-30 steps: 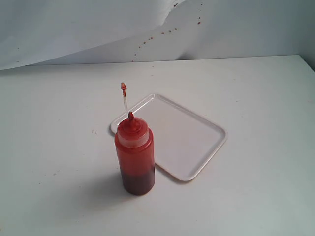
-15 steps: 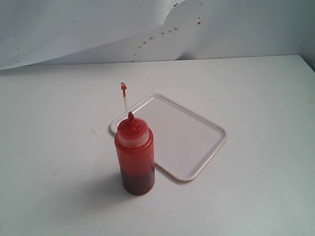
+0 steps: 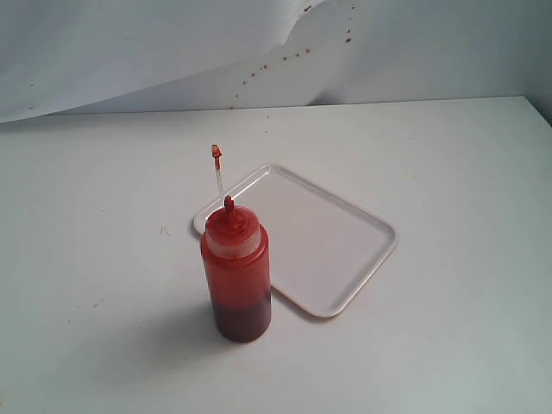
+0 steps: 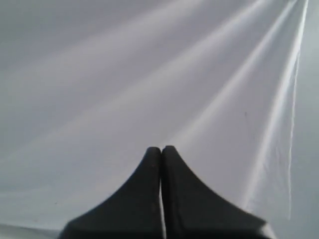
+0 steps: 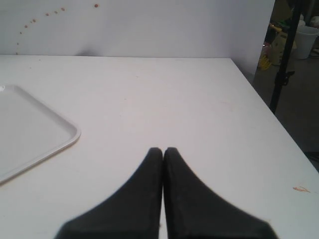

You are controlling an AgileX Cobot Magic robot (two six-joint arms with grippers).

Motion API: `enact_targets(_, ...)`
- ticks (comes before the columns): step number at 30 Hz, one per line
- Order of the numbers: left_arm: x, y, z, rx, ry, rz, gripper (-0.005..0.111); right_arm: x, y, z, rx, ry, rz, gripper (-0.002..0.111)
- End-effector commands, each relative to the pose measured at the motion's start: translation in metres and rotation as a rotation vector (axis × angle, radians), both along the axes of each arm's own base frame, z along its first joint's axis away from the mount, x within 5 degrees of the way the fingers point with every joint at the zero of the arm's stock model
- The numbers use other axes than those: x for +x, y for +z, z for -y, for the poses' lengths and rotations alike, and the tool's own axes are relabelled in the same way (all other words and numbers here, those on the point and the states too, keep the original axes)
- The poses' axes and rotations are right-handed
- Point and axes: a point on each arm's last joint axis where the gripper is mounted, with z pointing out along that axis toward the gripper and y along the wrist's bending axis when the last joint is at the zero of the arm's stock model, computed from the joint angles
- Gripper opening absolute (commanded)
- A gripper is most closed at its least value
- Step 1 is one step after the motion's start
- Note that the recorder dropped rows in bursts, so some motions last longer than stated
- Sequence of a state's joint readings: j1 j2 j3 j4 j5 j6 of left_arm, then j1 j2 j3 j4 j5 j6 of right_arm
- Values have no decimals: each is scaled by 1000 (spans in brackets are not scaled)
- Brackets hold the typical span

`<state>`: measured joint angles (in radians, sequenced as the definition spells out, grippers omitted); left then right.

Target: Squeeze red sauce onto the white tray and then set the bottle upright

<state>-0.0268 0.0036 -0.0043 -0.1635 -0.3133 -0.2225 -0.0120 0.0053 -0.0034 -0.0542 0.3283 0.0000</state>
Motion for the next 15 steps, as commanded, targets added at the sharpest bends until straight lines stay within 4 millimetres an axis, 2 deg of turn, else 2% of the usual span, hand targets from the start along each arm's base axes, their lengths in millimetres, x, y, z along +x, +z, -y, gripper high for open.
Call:
enact_targets(1,-7,11,9,9,-108,153,0,0,-1,0,6,4,5,0)
enact_targets(2,-11,17,18,107,-171,230,0,0,-1,0,6,4,5,0)
enact_targets(4,-7,19,29,240,-235,258,0,0,-1,0,6,4,5,0)
enact_targets(10,38,-7,35,291,-298,-102,0,0,-1,0,6,4,5,0)
enact_targets(15,67,-27,45,251,-441,-241,0,0,-1,0,6,4,5,0)
